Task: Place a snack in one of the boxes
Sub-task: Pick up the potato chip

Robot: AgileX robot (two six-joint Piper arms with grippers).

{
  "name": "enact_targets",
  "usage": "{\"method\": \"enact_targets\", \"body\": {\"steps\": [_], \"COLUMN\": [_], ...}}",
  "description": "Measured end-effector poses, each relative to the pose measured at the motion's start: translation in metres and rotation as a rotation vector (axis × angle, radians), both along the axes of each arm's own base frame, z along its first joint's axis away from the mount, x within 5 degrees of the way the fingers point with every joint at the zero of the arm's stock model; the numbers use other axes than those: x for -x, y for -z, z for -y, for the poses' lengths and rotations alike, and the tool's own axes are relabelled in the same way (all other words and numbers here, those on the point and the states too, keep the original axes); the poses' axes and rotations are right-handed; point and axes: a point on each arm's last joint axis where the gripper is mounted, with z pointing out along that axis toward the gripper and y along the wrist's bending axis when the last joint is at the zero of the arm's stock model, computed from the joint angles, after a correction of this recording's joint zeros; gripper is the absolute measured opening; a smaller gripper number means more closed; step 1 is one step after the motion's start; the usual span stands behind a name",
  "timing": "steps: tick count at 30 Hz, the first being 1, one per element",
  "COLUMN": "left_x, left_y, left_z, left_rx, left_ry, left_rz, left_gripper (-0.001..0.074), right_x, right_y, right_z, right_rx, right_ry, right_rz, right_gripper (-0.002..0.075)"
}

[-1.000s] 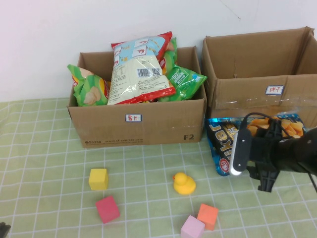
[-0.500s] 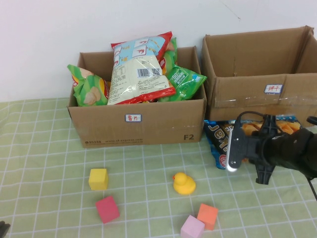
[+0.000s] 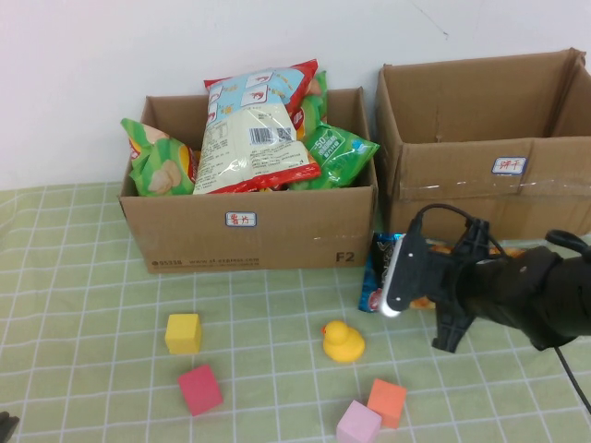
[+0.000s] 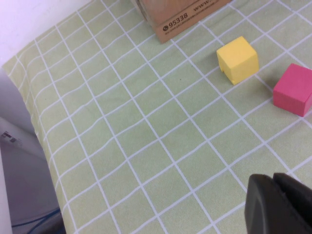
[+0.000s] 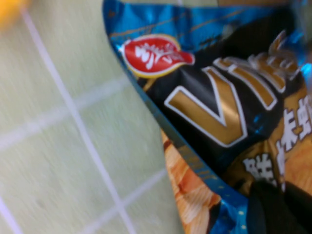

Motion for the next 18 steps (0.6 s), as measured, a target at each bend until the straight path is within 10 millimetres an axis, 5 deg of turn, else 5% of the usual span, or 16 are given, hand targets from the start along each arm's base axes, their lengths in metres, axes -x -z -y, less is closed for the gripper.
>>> {"method": "enact_targets", "body": {"steps": [11,18], "left_x": [0.000,0.000], "left_y": [0.000,0.000], "left_z": [0.000,0.000], "left_rx": [0.005,0.006], "left_ry": [-0.002,-0.002], "left_rz": [-0.002,-0.002], "left_gripper": [-0.0001,-0.0001], "right_x": [0.013,0.019], "right_y": [-0.019,-0.025], "right_z": [-0.011,-0.006], "right_rx": [-0.227,-0.189], "right_ry": [0.240,0.244], "right_rz": [-0.074,-0.078], "right_gripper": [0.0009,0.0009]}}
